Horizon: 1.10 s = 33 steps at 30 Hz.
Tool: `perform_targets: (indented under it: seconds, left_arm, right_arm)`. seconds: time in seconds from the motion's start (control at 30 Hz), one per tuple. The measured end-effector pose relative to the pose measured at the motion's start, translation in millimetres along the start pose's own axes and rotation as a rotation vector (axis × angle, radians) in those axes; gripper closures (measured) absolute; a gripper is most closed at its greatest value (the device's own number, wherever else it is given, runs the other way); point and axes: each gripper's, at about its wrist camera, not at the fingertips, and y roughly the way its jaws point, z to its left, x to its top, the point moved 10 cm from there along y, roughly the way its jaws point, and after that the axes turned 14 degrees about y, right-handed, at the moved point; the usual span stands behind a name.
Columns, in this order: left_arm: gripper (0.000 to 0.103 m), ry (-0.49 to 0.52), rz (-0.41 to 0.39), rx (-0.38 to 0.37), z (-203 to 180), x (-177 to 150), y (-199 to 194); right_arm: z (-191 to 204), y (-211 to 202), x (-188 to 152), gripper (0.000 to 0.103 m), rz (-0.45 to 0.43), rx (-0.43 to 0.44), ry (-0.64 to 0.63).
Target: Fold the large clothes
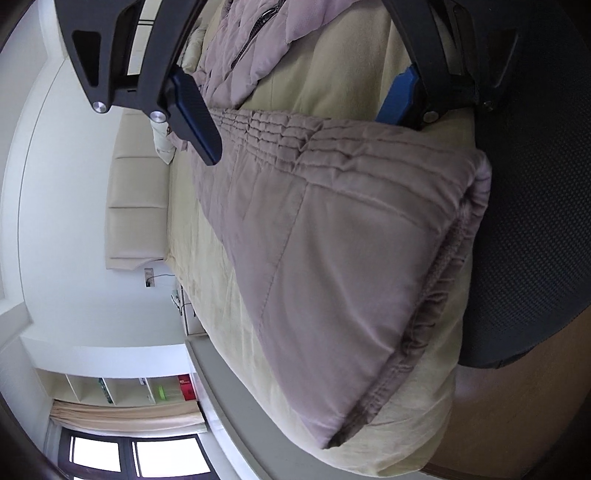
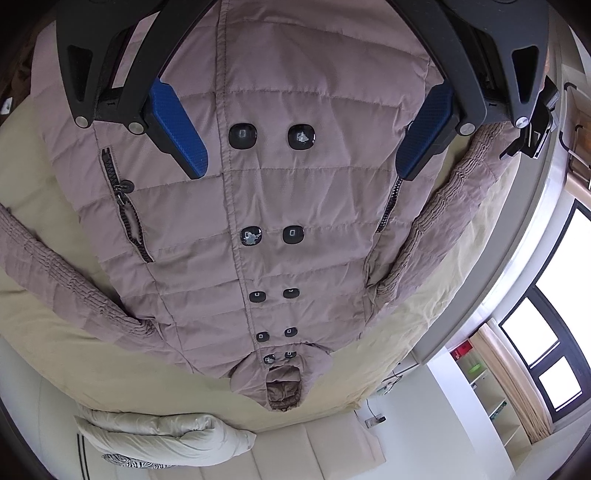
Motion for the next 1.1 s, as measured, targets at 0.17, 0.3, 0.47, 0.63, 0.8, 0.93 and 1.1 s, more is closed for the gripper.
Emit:
perform_targets:
  seconds: [0.17,0.3,0.47,0.63,0.8,0.93,1.1]
  left_arm:
    - [0.029,0.015,-0.034,0.021,-15,22,1]
    - [0.054,0.154,-0.061,0.053,-36,48,1]
    - [0.082,0.487,-0.128,0.141,-97,82,10]
    - [0.088,0.949,-0.162,0.137,-200,47,37]
    - [0.090,1.475,-0.151,0.114,-260,-64,74]
    - [0.091,1.696,-0.096,0.084,-253,-132,95]
    - [0.091,1.788,-0.058,0.064,-230,-170,91]
  right_arm:
    - [-4,-4,3,0.000,-0.016,0.009,0.011]
    - [-8,-5,5,0.000,-0.024,0.026,0.016]
    - [-17,-6,8,0.001,-0.040,0.036,0.025]
    - [-41,-4,18,0.005,-0.048,0.038,0.079]
    - [-68,3,39,0.009,-0.040,0.072,0.168]
    - [-72,12,58,0.009,0.001,0.191,0.243]
    - [-42,50,66,0.009,0.189,0.402,0.374]
